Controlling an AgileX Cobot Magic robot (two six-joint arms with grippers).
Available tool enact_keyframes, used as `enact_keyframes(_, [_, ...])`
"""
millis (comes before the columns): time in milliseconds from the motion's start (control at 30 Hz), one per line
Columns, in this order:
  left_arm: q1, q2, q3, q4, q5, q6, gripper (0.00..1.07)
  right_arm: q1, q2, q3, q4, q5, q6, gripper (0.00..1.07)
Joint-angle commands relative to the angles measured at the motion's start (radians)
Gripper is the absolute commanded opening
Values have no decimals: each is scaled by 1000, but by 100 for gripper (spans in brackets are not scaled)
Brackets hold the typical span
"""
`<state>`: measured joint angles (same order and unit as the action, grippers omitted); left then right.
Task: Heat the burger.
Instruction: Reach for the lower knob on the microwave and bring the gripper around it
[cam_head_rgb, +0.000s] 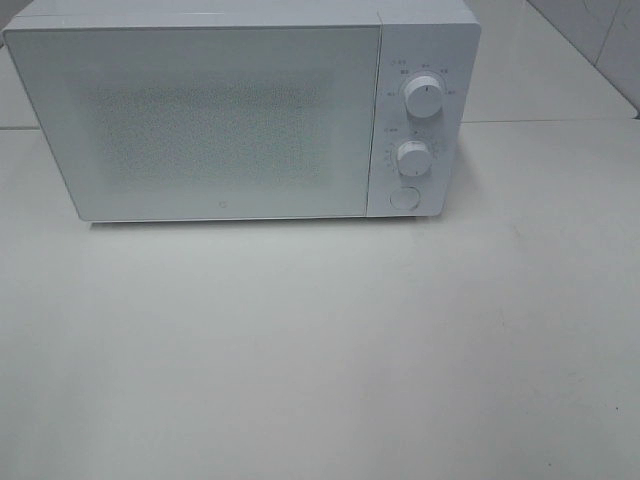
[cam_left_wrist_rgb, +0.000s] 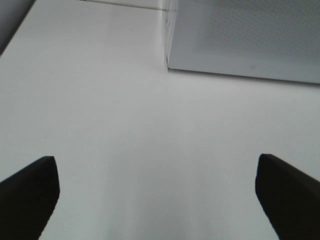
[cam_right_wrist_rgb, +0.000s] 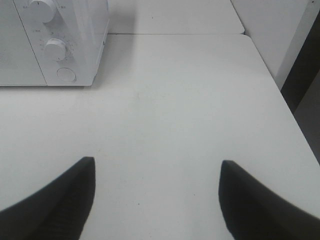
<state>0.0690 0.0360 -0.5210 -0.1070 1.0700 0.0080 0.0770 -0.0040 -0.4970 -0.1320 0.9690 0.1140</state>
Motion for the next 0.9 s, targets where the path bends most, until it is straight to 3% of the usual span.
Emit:
enact_keyframes(33, [23,-70,3,-2,1,-8,100,-5,-25,0,-1,-6,10,66])
enact_keyframes(900, [23,-61,3,-1,0,-8,100,-5,-25,0,0,-6,10,66])
